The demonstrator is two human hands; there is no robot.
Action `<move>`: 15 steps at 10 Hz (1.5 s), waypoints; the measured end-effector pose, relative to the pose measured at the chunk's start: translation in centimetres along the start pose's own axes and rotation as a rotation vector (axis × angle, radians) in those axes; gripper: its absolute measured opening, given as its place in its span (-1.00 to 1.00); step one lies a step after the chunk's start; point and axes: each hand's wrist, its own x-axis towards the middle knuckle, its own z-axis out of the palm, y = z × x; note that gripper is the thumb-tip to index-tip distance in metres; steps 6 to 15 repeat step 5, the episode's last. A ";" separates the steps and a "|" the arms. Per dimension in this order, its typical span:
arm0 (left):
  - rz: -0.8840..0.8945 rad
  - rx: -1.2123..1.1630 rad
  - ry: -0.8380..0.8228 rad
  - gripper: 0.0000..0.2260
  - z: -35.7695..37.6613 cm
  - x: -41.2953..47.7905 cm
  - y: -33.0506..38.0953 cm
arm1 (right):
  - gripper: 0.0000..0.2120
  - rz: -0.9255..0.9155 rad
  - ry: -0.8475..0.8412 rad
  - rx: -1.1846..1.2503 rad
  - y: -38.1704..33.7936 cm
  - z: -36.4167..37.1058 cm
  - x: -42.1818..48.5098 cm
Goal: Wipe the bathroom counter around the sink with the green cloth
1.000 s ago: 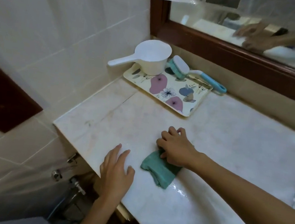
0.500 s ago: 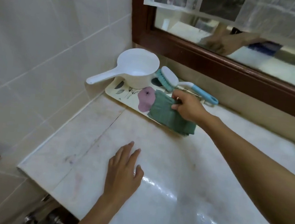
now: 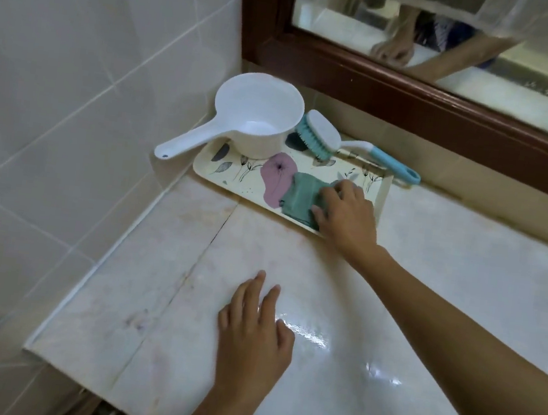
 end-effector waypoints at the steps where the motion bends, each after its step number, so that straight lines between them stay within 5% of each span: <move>1: 0.001 0.027 0.007 -0.57 0.0 -0.1 0.0 | -0.63 0.081 -0.080 0.091 -0.4 1.0 -1.2; 3: -0.050 -0.024 0.031 -0.59 0.0 0.3 0.3 | -0.64 0.191 -0.127 0.328 -0.7 -0.8 -2.5; 5: -0.129 -0.169 -0.006 -0.65 -1.3 0.1 3.8 | -0.73 0.442 0.157 0.662 -0.1 -4.4 -13.0; 15: -0.129 -0.169 -0.006 -0.65 -1.3 0.1 3.8 | -0.73 0.442 0.157 0.662 -0.1 -4.4 -13.0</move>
